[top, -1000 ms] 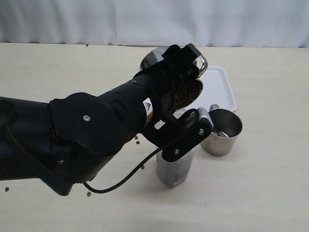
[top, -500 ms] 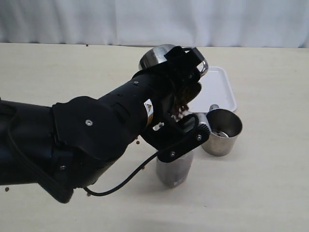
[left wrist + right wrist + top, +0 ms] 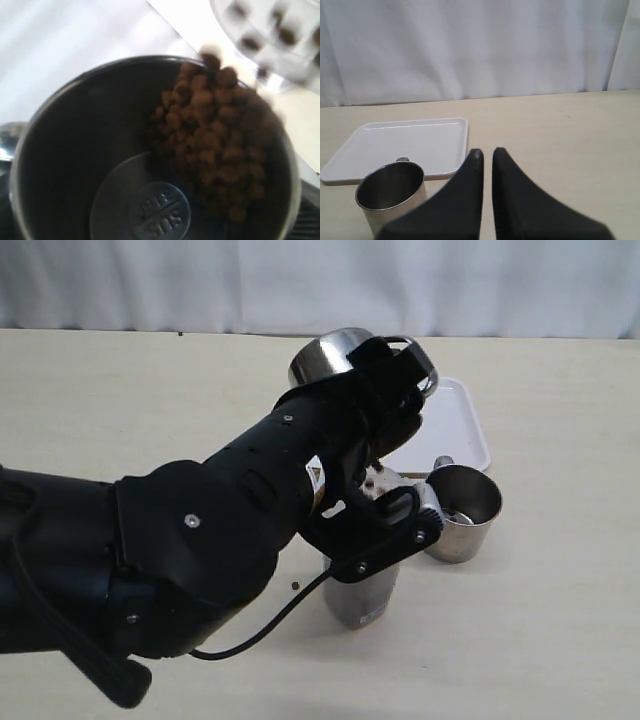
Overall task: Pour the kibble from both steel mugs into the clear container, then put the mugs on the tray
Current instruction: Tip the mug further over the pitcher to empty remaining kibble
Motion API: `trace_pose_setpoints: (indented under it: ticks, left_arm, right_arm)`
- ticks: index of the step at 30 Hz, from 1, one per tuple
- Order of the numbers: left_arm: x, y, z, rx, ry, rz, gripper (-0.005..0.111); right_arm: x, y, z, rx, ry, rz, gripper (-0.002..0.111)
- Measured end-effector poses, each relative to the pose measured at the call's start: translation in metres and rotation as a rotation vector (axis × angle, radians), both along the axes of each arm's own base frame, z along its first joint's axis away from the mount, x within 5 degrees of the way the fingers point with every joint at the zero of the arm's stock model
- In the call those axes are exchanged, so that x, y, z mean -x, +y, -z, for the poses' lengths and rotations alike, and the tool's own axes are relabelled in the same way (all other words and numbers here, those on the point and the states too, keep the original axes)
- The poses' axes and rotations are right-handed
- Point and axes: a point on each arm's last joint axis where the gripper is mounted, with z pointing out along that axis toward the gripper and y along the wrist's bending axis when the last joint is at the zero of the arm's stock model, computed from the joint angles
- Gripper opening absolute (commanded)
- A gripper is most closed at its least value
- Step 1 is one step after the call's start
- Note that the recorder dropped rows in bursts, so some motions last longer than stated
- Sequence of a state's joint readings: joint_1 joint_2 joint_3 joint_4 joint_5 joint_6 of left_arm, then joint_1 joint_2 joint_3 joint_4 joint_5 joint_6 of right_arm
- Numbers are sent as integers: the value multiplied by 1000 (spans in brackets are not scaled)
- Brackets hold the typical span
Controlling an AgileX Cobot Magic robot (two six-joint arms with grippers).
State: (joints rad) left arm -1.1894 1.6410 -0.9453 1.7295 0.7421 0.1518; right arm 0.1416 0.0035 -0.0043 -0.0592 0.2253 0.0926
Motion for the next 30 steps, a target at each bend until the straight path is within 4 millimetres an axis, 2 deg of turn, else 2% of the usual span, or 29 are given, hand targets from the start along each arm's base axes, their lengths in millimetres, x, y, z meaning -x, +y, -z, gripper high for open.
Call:
trace_pose_setpoints:
  ticks: [23, 30]
  left_arm:
    - [15, -3, -6, -66, -115, -34, 0]
    - [20, -9, 4, -100, -128, -35, 0]
  right_arm:
    - [0, 0, 0, 0, 0, 0, 5]
    - [0, 0, 0, 0, 0, 0, 5]
